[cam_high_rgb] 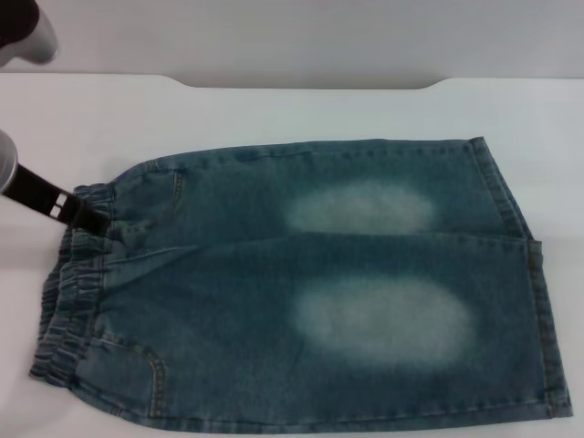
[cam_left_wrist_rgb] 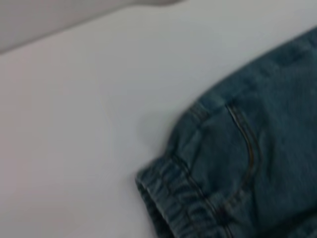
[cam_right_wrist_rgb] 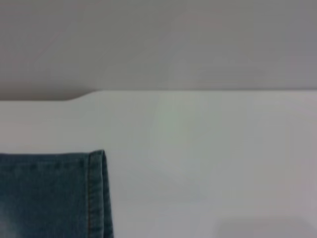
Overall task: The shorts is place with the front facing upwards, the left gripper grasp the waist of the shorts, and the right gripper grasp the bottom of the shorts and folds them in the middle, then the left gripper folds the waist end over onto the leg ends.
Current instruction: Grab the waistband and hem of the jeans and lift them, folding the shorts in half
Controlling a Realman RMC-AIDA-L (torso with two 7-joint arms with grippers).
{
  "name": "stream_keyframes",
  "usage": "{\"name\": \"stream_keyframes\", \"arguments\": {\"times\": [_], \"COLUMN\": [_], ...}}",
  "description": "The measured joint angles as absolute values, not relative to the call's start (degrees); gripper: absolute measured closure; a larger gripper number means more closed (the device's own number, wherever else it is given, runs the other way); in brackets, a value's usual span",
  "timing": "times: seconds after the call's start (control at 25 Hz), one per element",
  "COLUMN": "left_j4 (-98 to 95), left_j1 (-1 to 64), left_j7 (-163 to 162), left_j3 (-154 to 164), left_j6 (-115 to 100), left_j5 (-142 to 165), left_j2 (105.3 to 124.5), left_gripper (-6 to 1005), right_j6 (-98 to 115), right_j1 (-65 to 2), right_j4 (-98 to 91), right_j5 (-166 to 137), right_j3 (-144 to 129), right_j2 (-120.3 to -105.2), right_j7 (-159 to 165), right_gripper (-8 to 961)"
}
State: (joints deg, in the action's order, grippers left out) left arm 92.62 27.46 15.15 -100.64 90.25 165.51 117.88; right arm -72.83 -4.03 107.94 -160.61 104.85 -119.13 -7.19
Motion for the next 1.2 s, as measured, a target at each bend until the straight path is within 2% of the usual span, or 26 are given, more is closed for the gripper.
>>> {"name": "stream_keyframes", "arguments": {"times": [0.96, 1.2], "left_j4": [90.77, 91.60], "left_j1": [26.49, 26.87], "left_j7": [11.10, 9.84], "left_j3": [-96.84, -96.35], "left_j6": [103.15, 105.68], "left_j5": [165.61, 165.67], "left_j2": [117.43, 117.47], "left_gripper": [150, 999], "right_j6": [-71.10, -69.88], "right_j1": [0.05, 0.35], "right_j4": [109.22, 109.23], "right_j5": [-159.66, -161.33], "right_j3": [94.11, 94.08], "right_j2": [-119.09, -119.07], "right_j7": [-1.06, -1.13], "right_gripper": [239, 239]}}
